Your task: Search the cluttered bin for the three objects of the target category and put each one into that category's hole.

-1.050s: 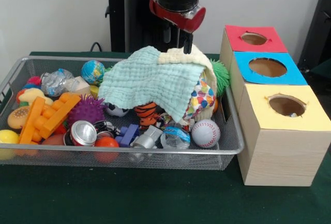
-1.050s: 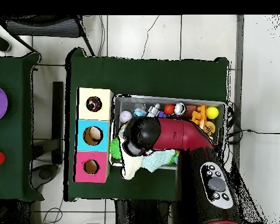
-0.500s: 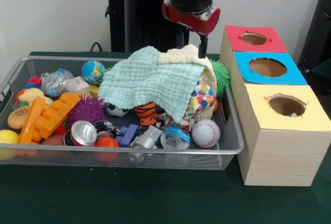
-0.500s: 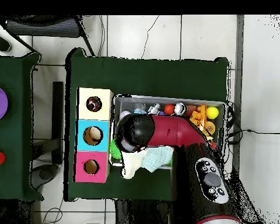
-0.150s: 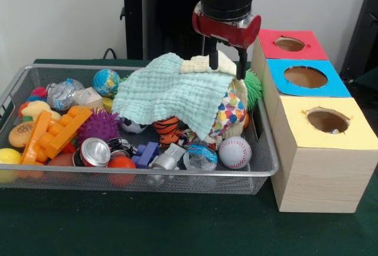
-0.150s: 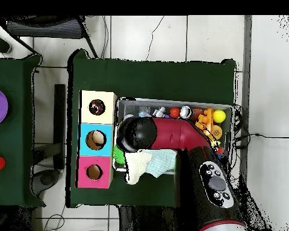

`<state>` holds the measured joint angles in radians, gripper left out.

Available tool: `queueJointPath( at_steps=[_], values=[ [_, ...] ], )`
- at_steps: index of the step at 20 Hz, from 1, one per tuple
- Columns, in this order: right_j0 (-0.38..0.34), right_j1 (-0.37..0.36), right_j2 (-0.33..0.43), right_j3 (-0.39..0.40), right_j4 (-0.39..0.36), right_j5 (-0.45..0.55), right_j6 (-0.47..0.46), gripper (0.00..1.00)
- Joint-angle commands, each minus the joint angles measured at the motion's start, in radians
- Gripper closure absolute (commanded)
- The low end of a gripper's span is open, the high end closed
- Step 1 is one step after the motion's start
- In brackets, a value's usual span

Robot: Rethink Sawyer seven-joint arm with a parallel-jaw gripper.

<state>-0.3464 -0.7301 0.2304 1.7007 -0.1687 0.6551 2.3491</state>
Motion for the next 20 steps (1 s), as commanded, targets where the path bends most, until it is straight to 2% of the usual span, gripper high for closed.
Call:
queueJointPath(
  at_steps=[1,5,8,12,13,20],
  values=[
    [0.067,-0.011,-0.045,0.019,0.035,-0.172,0.214,0.0],
    [0.103,-0.009,-0.095,0.009,0.053,-0.145,0.237,0.0],
    [0.107,0.046,-0.102,0.004,0.087,-0.199,0.231,0.0],
    [0.112,0.092,-0.12,0.034,0.145,-0.22,0.262,0.0],
    [0.111,0.108,-0.127,0.053,0.151,-0.26,0.272,0.0],
    [0.121,0.128,-0.188,0.094,0.23,-0.284,0.289,0.0]
  ],
)
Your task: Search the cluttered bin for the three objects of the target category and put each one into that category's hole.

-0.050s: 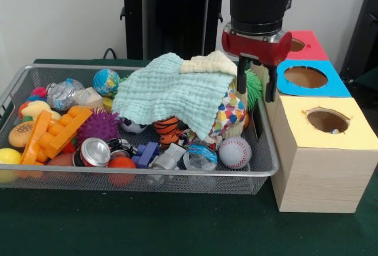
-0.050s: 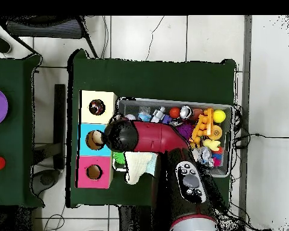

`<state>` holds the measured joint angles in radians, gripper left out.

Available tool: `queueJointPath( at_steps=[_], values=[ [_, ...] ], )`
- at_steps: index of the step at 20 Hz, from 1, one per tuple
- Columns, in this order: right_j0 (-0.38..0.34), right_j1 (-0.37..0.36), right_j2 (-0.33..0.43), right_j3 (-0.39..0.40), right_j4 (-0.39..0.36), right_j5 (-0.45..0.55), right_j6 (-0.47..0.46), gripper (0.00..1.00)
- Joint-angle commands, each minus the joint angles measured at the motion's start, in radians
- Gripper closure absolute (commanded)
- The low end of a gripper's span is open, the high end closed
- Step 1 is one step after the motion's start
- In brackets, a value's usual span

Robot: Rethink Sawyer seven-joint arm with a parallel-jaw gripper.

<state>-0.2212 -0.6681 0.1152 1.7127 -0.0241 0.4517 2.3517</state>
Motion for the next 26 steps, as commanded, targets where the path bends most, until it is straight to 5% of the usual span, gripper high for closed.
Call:
queueJointPath(
  at_steps=[1,10,17,26],
  values=[
    [-0.003,0.072,-0.087,0.078,0.097,-0.069,0.281,0.0],
    [0.014,0.102,-0.157,0.071,0.175,0.073,0.258,0.0],
    [-0.016,0.132,-0.085,0.191,0.302,-0.072,0.288,0.0],
    [0.071,0.057,-0.035,0.395,0.489,-0.285,0.424,0.0]
  ],
)
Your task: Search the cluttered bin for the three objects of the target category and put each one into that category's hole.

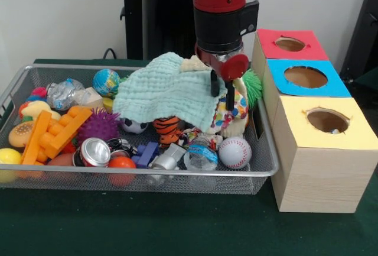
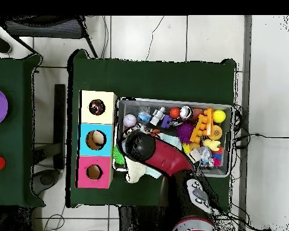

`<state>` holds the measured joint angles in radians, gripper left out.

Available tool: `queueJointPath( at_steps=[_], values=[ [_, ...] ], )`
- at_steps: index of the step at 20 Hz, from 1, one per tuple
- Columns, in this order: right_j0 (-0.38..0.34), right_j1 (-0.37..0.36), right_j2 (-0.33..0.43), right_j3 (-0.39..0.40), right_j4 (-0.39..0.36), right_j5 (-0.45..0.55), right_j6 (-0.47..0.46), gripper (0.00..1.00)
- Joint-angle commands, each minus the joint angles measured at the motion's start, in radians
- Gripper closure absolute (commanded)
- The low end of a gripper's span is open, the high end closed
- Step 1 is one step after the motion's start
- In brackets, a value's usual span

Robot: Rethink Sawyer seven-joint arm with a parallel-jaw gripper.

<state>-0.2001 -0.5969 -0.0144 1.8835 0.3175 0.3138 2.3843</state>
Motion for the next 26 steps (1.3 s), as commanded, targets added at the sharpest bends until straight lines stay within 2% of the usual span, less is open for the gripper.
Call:
queueJointPath(
  at_steps=[1,4,7,8,11,14,16,19,21,26],
  values=[
    [0.073,-0.014,0.085,0.233,0.165,-0.172,0.412,0.0],
    [0.141,0.002,0.044,0.249,0.212,-0.215,0.448,0.0],
    [0.156,0.005,0.048,0.253,0.243,-0.227,0.44,0.0],
    [0.167,0.003,0.041,0.242,0.254,-0.214,0.434,0.0],
    [0.256,0.026,-0.048,0.152,0.302,-0.147,0.436,0.0],
    [0.28,0.06,-0.057,0.106,0.316,-0.135,0.408,0.0],
    [0.298,0.065,-0.095,0.079,0.309,-0.087,0.38,0.0],
    [0.342,0.071,-0.213,-0.014,0.281,0.05,0.363,0.0],
    [0.345,0.086,-0.269,-0.064,0.251,0.098,0.335,0.0],
    [0.351,0.164,-0.399,-0.207,0.149,0.138,0.218,0.0]
  ],
)
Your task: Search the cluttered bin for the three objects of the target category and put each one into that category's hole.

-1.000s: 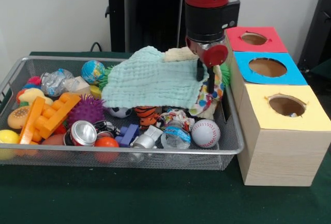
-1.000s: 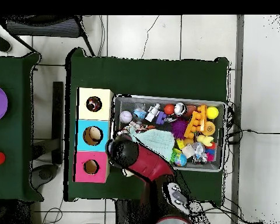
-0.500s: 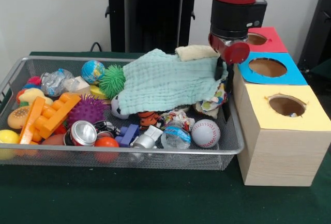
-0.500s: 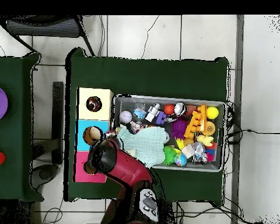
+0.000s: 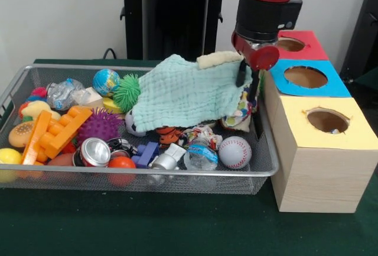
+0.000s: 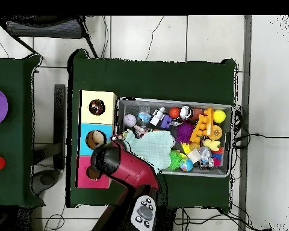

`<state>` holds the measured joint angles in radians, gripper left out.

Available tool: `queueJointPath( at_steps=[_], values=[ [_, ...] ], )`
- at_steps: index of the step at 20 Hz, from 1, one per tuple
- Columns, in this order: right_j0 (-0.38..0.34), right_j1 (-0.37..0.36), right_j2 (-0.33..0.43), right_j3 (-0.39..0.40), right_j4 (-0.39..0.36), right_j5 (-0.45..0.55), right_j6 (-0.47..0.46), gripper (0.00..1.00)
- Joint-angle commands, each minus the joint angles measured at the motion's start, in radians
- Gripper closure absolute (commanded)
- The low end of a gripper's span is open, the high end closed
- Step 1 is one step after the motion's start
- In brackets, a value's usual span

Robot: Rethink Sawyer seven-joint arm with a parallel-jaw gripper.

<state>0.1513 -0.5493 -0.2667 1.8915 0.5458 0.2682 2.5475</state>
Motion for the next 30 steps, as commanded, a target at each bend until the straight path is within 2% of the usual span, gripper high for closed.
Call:
queueJointPath(
  at_steps=[1,4,5,7,13,16,19,22,24,26,28,30],
  values=[
    [-0.008,0.121,-0.158,-0.237,-0.11,0.187,0.025,0.0],
    [-0.029,0.129,-0.178,-0.291,-0.207,0.172,-0.066,0.0],
    [-0.043,0.123,-0.167,-0.308,-0.258,0.185,-0.071,1.0],
    [-0.051,0.113,-0.152,-0.307,-0.275,0.188,-0.102,1.0],
    [-0.069,0.106,-0.097,-0.35,-0.32,0.256,-0.059,1.0],
    [-0.063,0.094,-0.1,-0.369,-0.338,0.288,-0.038,1.0],
    [-0.079,0.057,-0.104,-0.375,-0.368,0.323,-0.061,1.0],
    [-0.114,0.018,-0.096,-0.404,-0.4,0.433,-0.111,1.0],
    [-0.159,0.018,-0.04,-0.373,-0.414,0.471,-0.156,1.0],
    [-0.19,-0.004,0.002,-0.265,-0.423,0.471,-0.176,1.0],
    [-0.212,-0.031,0.018,-0.168,-0.437,0.468,-0.181,1.0],
    [-0.223,-0.046,0.014,-0.125,-0.46,0.457,-0.174,1.0]
  ],
)
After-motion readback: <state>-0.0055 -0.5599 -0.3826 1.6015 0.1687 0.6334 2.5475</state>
